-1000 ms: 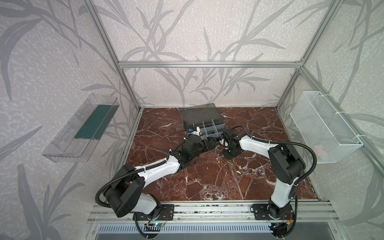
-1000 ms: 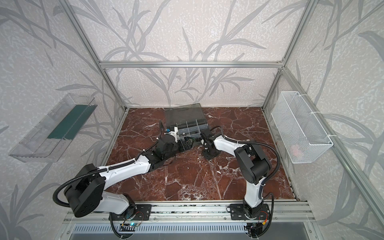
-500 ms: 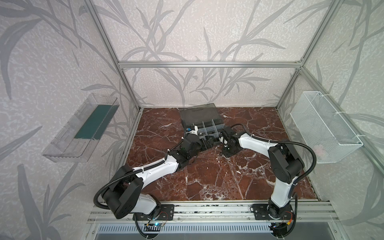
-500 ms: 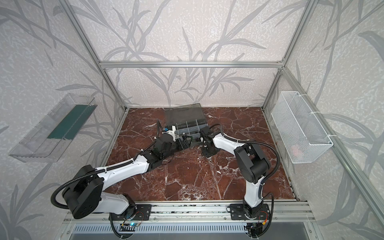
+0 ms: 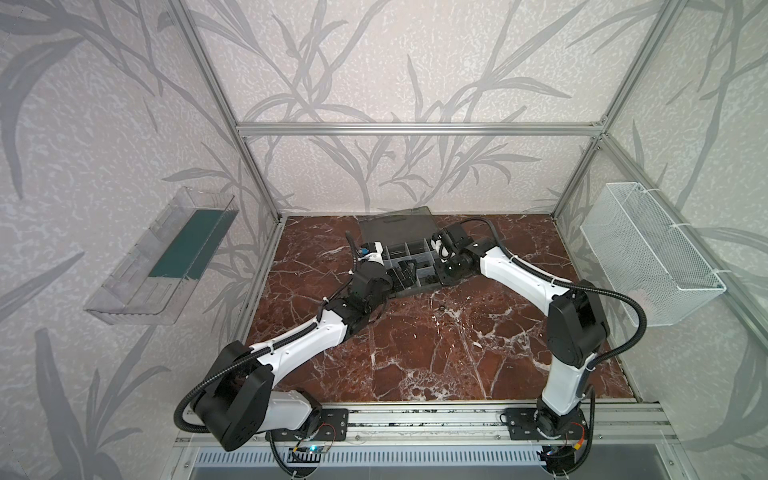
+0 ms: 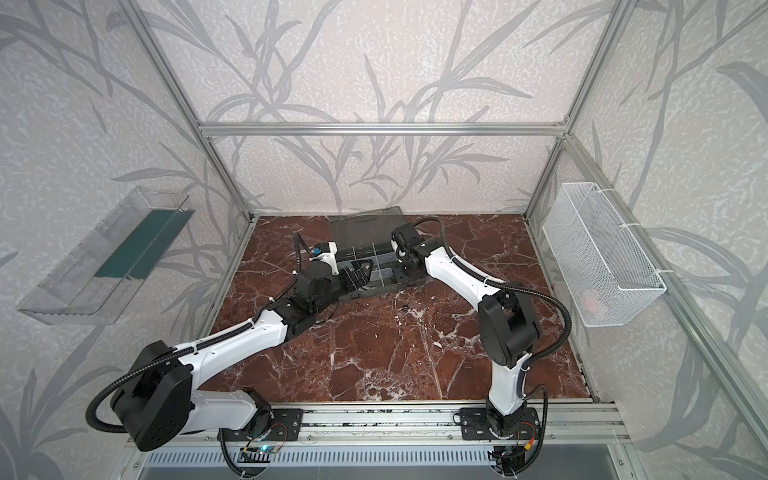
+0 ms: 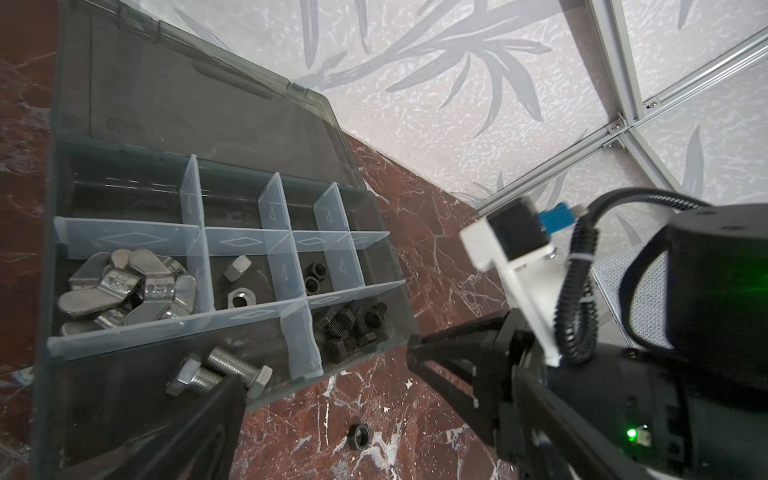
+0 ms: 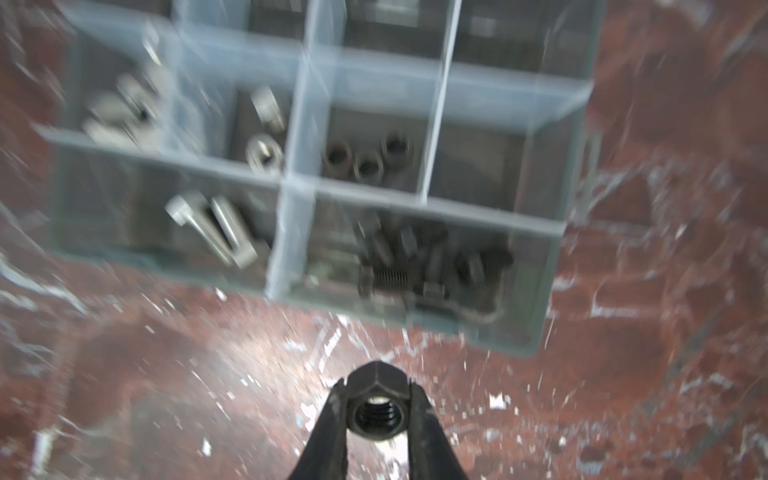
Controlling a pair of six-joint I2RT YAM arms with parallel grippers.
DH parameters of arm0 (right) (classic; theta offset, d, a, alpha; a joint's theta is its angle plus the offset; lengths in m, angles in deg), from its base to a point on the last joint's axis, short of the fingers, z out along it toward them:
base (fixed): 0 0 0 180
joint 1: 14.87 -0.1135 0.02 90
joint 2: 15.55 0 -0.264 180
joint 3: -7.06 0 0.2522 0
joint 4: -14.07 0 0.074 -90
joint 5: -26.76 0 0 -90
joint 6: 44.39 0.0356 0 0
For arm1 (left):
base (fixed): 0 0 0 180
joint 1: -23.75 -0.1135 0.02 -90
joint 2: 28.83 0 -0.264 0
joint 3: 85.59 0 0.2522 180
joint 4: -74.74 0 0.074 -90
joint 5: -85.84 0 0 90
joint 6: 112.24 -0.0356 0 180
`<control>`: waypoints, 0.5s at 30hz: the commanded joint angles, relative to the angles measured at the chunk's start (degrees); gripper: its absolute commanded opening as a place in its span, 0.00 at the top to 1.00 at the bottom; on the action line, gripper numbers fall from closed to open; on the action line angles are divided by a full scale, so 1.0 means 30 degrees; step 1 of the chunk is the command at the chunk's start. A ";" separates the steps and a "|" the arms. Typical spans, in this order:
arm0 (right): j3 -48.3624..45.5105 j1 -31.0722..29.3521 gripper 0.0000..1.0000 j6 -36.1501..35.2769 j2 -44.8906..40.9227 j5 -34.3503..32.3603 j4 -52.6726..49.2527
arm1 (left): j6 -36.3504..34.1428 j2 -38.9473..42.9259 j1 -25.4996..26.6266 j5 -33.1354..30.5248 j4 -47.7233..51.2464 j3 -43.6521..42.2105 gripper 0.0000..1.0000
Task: Sort the screws and nuts into containers
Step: 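Lift the black hex nut and carry it over the nut compartment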
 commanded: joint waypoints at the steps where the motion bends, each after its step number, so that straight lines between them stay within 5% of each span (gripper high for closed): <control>1: 0.1850 -0.0104 0.82 0.0592 0.1156 0.0334 -0.0090 | -0.0194 0.0476 -0.0400 -0.0423 -0.0445 -0.0311 0.01; 15: 0.6275 -0.0115 0.82 0.1236 0.5727 0.0591 -0.0431 | 0.0182 0.0407 -0.0924 -0.0132 -0.0636 -0.0346 0.01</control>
